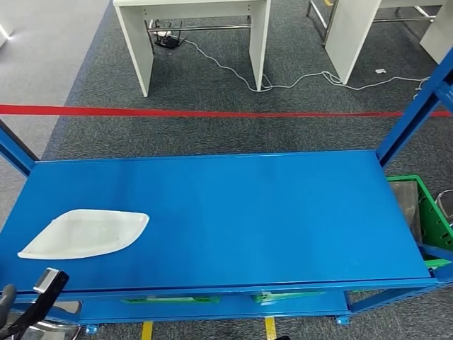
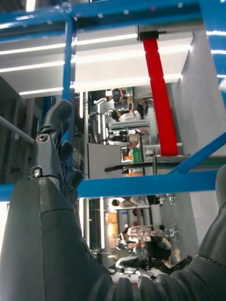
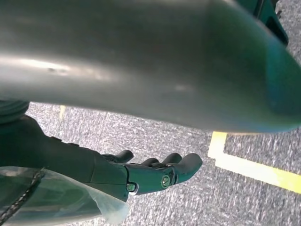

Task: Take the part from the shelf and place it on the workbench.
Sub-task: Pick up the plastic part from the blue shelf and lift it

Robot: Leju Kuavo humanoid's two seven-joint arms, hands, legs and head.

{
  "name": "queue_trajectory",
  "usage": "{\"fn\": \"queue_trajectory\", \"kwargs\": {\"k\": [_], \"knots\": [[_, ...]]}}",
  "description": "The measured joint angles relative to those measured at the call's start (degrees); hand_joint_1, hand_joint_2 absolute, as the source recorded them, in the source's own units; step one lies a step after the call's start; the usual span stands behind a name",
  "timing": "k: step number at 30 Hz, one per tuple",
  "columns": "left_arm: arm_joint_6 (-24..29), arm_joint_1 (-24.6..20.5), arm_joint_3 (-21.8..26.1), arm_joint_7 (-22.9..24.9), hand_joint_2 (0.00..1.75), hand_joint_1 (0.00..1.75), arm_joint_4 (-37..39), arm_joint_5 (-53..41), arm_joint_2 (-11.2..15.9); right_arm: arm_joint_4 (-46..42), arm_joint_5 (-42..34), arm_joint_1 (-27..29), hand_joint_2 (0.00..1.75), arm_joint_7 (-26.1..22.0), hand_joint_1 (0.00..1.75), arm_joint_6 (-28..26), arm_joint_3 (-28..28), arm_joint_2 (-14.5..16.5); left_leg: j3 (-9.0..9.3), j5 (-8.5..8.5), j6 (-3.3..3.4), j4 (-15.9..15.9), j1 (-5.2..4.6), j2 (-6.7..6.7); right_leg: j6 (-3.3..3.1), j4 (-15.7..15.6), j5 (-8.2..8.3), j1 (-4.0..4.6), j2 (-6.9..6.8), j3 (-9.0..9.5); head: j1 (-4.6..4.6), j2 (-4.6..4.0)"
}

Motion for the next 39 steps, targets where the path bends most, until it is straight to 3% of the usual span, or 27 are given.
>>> {"fn": "queue_trajectory", "kwargs": {"k": [2,5,6,7,8,10,12,15,17,20,21,22,23,26,28,30,32,33,36,37,38,39], "knots": [[0.3,-0.6,-0.6,0.0,1.75,0.0,0.4,0.0,-0.3,0.0,0.1,0.0,0.0,0.0,0.0,0.0,0.0,0.2,-0.85,-1.77,-0.62,2.3,0.11,-0.02,-0.55,-0.5,0.4,-0.32,-0.07,0.16,-0.29,0.0],[0.6,-1.1,-1.3,0.0,1.75,0.0,1.0,0.0,-0.7,0.0,0.1,0.0,0.0,0.0,0.0,0.1,-0.1,0.3,-5.22,-7.03,-1.53,12.4,0.48,-0.02,-0.83,-0.6,0.53,-0.39,-0.14,0.17,-0.62,0.0],[0.6,-1.2,-1.5,0.0,1.75,0.0,1.2,0.0,-0.8,0.0,0.1,0.0,0.0,0.0,0.0,0.1,-0.2,0.3,-6.27,-7.68,-1.72,14.9,0.6,-0.02,-0.83,-0.6,0.52,-0.38,-0.14,0.18,-0.61,0.0],[0.6,-1.2,-1.7,0.0,1.75,0.0,1.3,0.0,-1.0,0.0,0.1,0.0,0.0,0.0,0.0,0.1,-0.3,0.3,-6.5,-7.28,-1.84,15.6,0.7,-0.01,-0.83,-0.6,0.51,-0.38,-0.14,0.21,-0.61,0.0],[0.6,-1.3,-1.9,0.0,1.75,0.0,1.4,0.0,-1.1,0.0,0.1,0.1,0.0,0.0,0.0,0.1,-0.3,0.3,-5.61,-5.72,-1.92,13.8,0.8,-0.01,-0.79,-0.6,0.48,-0.4,-0.12,0.28,-0.62,0.0],[0.8,-1.5,-2.2,-0.2,1.75,0.0,1.6,0.0,-1.3,0.0,0.2,0.0,0.0,0.0,0.0,0.1,-0.5,0.3,-2.0,-1.81,-1.95,6.2,1.0,-0.03,-0.52,-0.4,0.35,-0.36,-0.06,0.41,-0.63,0.0],[1.1,-1.9,-2.8,-0.3,1.75,0.0,1.9,0.0,-1.8,0.0,0.2,0.0,0.0,0.0,0.0,0.1,-0.7,0.3,0.31,-0.14,-1.45,0.8,0.94,-0.15,0.09,-0.2,0.23,-0.15,0.02,0.22,-0.62,0.0],[1.8,-2.8,-4.5,-0.3,1.75,0.0,2.9,0.0,-2.7,0.0,0.4,-0.1,0.0,0.0,0.0,0.0,-0.9,0.3,0.28,-0.06,-0.13,-0.2,0.72,-0.22,1.17,-0.2,0.29,-0.18,-0.02,-0.15,-0.6,0.0],[2.4,-3.8,-6.0,-0.5,1.75,0.0,3.9,0.0,-3.7,0.0,0.6,-0.2,0.0,0.1,0.0,0.0,-1.0,0.3,0.27,0.23,0.76,-0.5,0.81,-0.16,1.73,1.9,-1.24,-0.3,-0.02,-1.24,-0.47,0.0],[3.2,-5.5,-8.1,-0.7,1.75,0.0,6.0,0.0,-5.5,0.0,0.8,-0.2,0.0,0.2,0.0,0.0,-1.0,0.3,0.03,0.39,1.42,-0.5,0.72,-0.03,2.1,12.0,-6.26,-0.33,0.01,-6.14,-0.26,0.0],[3.4,-6.1,-8.8,-1.0,1.75,0.0,6.9,0.0,-6.0,0.0,0.8,-0.1,0.0,0.2,0.0,0.0,-1.0,0.3,-0.01,0.4,1.46,-0.5,0.64,-0.01,2.13,14.9,-7.11,-0.33,0.0,-7.56,-0.27,0.0],[3.6,-6.6,-9.4,-1.6,1.75,0.0,7.6,0.0,-6.6,0.0,0.9,-0.1,0.0,0.2,0.0,0.0,-1.0,0.3,-0.03,0.4,1.49,-0.5,0.57,-0.01,2.08,16.0,-6.88,-0.32,0.01,-8.11,-0.26,0.0],[3.7,-7.2,-9.9,-2.3,1.75,0.0,8.4,0.0,-7.3,0.0,1.0,-0.1,0.0,0.2,0.0,-0.1,-1.1,0.3,0.02,0.4,1.5,-0.5,0.5,-0.04,1.94,14.7,-5.57,-0.3,0.0,-7.53,-0.26,0.0],[3.9,-8.8,-10.8,-5.1,1.75,0.0,10.4,0.0,-9.6,0.0,1.3,-0.3,0.0,0.3,0.0,-0.1,-1.3,0.3,0.16,0.3,1.33,-0.4,0.26,-0.14,1.17,3.6,-0.4,-0.15,-0.01,-2.09,-0.26,0.0],[3.9,-9.8,-11.0,-7.0,1.75,0.0,11.6,0.0,-11.1,0.0,1.5,-0.4,0.0,0.7,0.0,-0.1,-1.4,0.3,0.0,0.33,0.87,-0.3,0.07,-0.12,0.87,0.0,0.23,-0.02,0.06,-0.26,-0.32,0.0],[3.9,-10.7,-11.3,-8.7,1.75,0.0,12.8,0.0,-12.4,0.0,1.7,-0.4,0.0,1.0,0.0,-0.1,-1.4,0.4,-0.11,0.43,0.29,-0.3,0.05,-0.13,0.56,-0.3,0.36,-0.06,0.14,-0.07,-0.33,0.0],[4.3,-11.5,-11.4,-10.6,1.75,0.0,13.9,0.0,-13.7,0.0,2.0,-0.3,0.0,1.1,0.0,0.0,-1.4,0.4,-0.53,-0.65,-0.29,0.9,0.12,-0.16,0.01,-0.7,0.69,-0.32,0.06,0.09,-0.52,0.0],[4.6,-11.9,-11.5,-11.7,1.75,0.0,14.5,0.0,-14.4,0.0,2.2,-0.4,0.0,1.1,0.0,0.0,-1.4,0.5,-1.4,-2.08,-0.6,3.1,0.2,-0.17,-0.24,-0.9,0.82,-0.48,0.0,0.17,-0.66,0.0],[5.2,-13.1,-11.4,-14.7,1.75,0.0,16.7,0.0,-16.4,0.0,2.6,-0.4,0.0,1.1,0.0,0.0,-1.5,0.5,-5.96,-6.88,-1.31,13.5,0.51,-0.16,-0.5,-0.9,0.81,-0.46,-0.12,0.18,-0.86,0.0],[5.3,-13.4,-11.4,-15.3,1.75,0.0,17.3,0.0,-16.9,0.0,2.7,-0.3,0.0,1.1,0.0,0.0,-1.5,0.5,-6.68,-6.99,-1.42,15.2,0.56,-0.16,-0.52,-0.9,0.79,-0.44,-0.11,0.2,-0.86,0.0],[5.4,-13.7,-11.3,-15.7,1.75,0.0,17.7,0.0,-17.4,0.0,2.8,-0.3,0.0,1.1,0.0,-0.1,-1.5,0.5,-6.4,-5.92,-1.46,14.6,0.6,-0.16,-0.5,-0.9,0.77,-0.44,-0.07,0.25,-0.87,0.0],[5.5,-14.0,-11.2,-16.0,1.75,0.0,18.1,0.0,-17.8,0.0,2.8,-0.3,0.0,1.1,0.0,-0.1,-1.5,0.5,-5.14,-3.95,-1.41,11.9,0.63,-0.16,-0.45,-0.8,0.74,-0.44,0.0,0.34,-0.88,0.0]]}}
